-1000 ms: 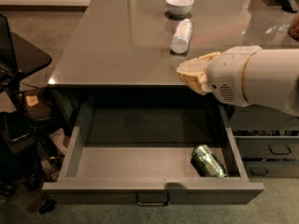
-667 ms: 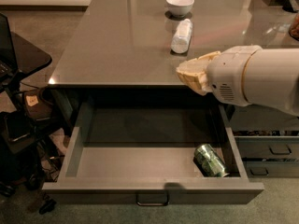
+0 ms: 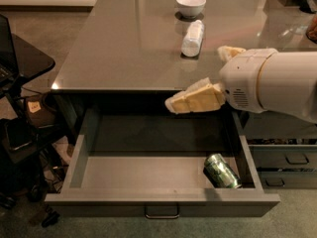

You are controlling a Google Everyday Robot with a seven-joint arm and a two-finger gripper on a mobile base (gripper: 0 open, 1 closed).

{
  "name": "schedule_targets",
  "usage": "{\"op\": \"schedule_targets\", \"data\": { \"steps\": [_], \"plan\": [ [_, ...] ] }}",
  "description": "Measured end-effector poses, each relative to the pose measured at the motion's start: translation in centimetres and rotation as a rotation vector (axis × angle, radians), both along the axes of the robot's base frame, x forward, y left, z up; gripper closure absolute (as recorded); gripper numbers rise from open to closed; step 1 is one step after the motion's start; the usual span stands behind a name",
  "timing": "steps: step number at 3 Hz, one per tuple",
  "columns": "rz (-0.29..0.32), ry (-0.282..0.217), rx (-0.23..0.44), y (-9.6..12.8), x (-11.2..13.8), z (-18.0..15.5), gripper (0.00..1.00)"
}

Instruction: Place green can into top drawer

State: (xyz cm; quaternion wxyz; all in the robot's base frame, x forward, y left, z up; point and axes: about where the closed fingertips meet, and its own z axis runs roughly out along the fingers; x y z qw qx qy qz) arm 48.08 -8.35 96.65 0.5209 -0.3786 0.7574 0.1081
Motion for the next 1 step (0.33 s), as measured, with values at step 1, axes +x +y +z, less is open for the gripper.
{"op": "schedule_targets", "data": {
  "steps": [1],
  "plan": [
    [0.000, 0.000, 0.000, 0.00, 0.00, 0.00, 0.00]
  ]
}}
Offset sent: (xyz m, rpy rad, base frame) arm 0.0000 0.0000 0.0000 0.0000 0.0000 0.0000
